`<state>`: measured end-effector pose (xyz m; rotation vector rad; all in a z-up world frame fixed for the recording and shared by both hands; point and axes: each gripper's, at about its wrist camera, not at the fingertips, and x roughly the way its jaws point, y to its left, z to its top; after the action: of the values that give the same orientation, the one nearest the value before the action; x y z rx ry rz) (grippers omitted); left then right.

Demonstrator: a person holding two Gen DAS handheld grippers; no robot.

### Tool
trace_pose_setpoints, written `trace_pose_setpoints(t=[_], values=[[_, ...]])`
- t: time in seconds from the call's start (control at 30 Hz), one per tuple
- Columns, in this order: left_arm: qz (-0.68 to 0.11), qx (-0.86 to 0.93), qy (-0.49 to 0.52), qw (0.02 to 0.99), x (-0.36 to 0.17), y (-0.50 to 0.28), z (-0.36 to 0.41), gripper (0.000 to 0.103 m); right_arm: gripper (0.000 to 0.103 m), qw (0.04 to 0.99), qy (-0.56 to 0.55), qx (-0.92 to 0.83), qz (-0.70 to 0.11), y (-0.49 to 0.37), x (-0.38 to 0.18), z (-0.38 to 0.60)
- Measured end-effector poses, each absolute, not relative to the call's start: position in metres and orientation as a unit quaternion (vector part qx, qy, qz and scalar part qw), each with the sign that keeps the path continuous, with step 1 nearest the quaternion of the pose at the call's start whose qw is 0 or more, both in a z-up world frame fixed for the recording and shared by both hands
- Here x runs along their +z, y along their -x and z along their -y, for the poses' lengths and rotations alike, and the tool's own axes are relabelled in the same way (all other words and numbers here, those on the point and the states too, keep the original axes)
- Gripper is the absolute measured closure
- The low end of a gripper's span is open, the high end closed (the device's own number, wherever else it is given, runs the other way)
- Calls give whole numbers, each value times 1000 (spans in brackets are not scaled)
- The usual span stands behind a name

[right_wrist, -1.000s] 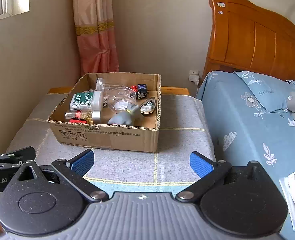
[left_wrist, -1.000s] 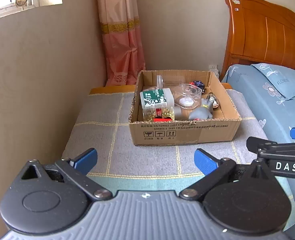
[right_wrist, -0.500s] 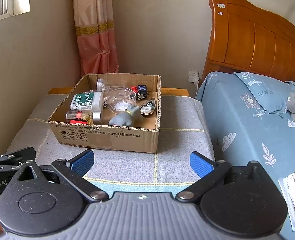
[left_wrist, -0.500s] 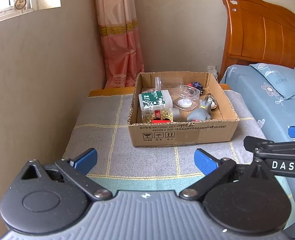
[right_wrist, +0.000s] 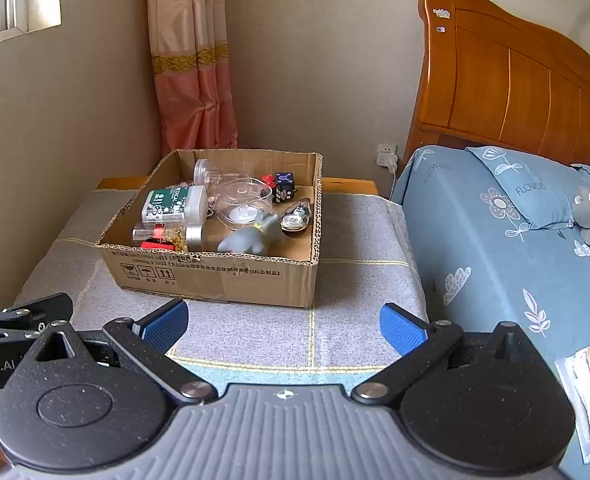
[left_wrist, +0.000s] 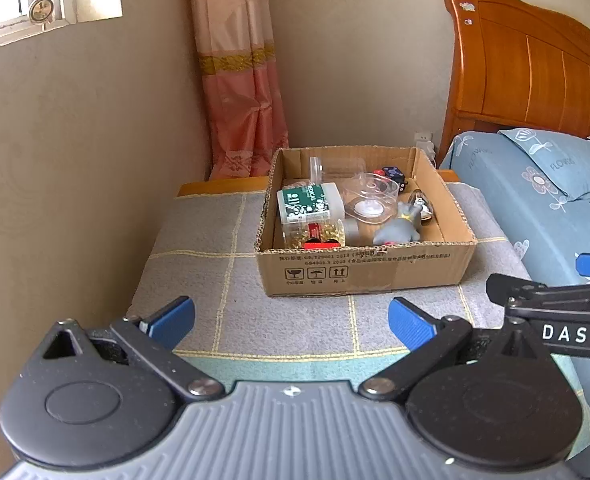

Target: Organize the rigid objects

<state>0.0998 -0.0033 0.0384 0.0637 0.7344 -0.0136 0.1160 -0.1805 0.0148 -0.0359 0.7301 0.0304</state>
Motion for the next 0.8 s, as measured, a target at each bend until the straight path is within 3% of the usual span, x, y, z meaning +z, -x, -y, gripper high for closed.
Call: trace_pose_setpoints(t=[0.8], values=[[-362,-5,-30,932,37,-99,3,1,0,933,17,17,-359,-114,13,180]])
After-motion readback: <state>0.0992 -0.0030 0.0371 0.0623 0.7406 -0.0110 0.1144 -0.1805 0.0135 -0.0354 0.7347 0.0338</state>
